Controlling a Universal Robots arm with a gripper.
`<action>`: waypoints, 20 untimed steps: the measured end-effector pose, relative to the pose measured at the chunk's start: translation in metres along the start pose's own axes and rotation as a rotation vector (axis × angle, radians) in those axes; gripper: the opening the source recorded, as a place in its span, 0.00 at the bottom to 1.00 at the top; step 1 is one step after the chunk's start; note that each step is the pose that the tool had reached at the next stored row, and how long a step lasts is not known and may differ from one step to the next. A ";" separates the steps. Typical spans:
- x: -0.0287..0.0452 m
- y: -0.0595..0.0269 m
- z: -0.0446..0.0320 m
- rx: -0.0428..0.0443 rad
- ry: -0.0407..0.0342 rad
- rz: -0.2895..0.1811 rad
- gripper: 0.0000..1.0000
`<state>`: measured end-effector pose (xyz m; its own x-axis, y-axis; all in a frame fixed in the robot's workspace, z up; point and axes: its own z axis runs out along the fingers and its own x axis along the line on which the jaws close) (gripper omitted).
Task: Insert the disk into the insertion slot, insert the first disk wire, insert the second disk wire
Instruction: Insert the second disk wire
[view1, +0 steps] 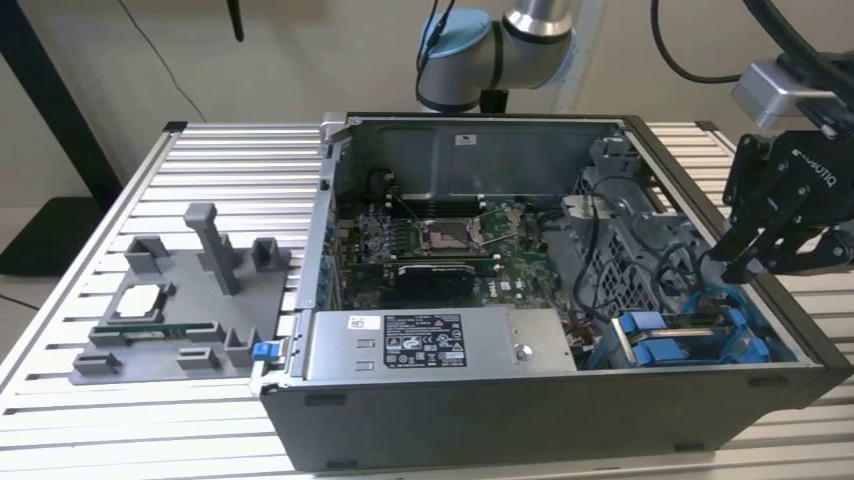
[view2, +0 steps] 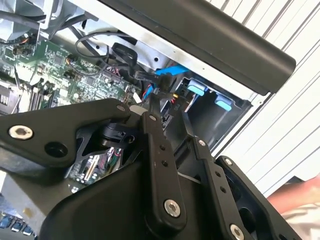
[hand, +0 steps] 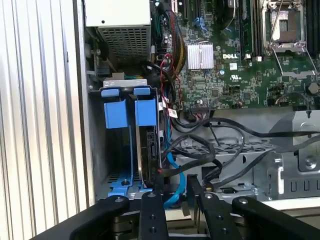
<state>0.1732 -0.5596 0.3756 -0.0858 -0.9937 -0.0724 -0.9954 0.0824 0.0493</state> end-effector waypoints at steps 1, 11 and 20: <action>-0.0001 -0.0001 0.0000 0.0000 0.0001 0.000 1.00; -0.0007 -0.0015 0.0000 0.0000 -0.0001 0.000 1.00; -0.0058 -0.0122 0.0006 -0.0007 0.0001 0.000 1.00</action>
<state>0.1858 -0.5548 0.3748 -0.0857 -0.9937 -0.0723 -0.9954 0.0822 0.0500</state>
